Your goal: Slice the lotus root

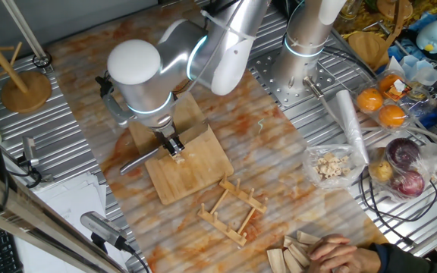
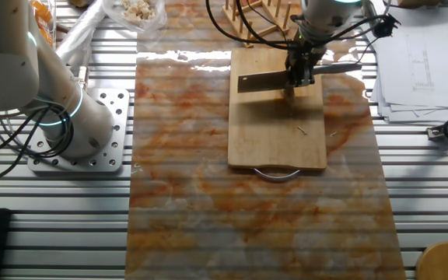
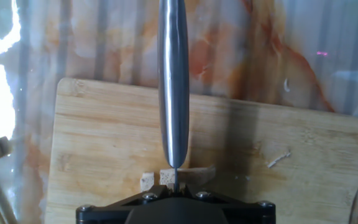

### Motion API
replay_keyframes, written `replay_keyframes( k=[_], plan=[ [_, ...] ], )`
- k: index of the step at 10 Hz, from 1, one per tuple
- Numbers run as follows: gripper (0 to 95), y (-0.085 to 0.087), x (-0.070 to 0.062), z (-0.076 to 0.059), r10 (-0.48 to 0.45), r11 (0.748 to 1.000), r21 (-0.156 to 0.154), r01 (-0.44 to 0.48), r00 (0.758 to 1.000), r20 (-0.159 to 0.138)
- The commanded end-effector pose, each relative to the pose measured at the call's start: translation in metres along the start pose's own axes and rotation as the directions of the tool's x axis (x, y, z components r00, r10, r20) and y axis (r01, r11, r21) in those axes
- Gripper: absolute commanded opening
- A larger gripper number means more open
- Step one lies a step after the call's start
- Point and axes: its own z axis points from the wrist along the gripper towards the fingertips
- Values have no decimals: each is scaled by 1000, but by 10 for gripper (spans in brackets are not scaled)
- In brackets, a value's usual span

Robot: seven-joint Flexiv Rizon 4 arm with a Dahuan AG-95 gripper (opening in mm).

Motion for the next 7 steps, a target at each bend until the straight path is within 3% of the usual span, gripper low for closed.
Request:
replay_keyframes(
  k=[1,5,7],
  plan=[
    [0,2,-3,34,-9,1000,-2,9,1000,-4],
    [0,1,-2,36,-22,1000,15,22,1000,-5],
    [0,-4,0,9,-20,1000,-19,20,1000,-15]
  ],
)
